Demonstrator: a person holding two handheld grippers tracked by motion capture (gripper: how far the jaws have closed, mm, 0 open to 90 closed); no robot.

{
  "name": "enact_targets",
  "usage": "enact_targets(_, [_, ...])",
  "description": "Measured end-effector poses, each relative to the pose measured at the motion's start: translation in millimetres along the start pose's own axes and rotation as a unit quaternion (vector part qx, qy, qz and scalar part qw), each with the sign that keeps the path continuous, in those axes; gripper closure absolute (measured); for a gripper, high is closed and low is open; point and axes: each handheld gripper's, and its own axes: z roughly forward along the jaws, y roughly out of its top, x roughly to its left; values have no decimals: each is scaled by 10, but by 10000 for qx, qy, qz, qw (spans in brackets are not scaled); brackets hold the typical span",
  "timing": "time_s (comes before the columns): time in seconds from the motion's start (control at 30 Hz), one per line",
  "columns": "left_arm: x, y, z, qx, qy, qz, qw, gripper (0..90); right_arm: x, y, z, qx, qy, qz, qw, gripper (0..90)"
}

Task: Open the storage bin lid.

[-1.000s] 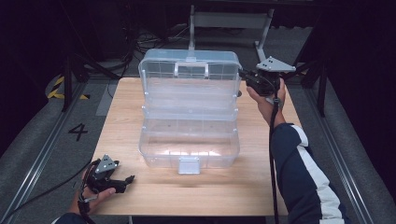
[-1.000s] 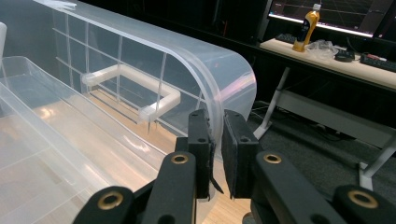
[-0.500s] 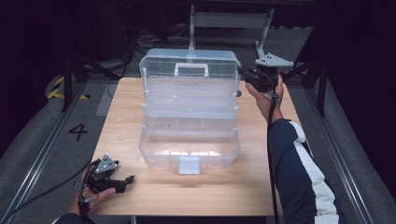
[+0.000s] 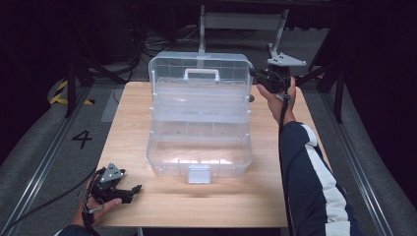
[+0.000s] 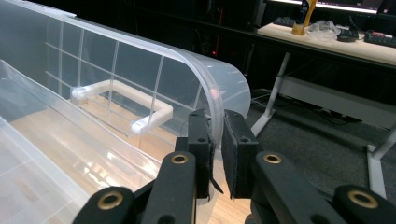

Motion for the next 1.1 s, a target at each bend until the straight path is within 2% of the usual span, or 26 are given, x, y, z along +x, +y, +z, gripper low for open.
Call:
enact_targets(0.8, [4,4,3,8,1,19,10000,147,-95,16,248,260,-106,99,9996,822])
enact_targets(0.93, [7,10,8,20,-12,31,10000,147,-127,-14,323,269,-132,226,9993,822])
enact_targets(1.1, [4,10,11,15,-17,9,10000,148,-139,-20,382,340,-178,222,9990,820])
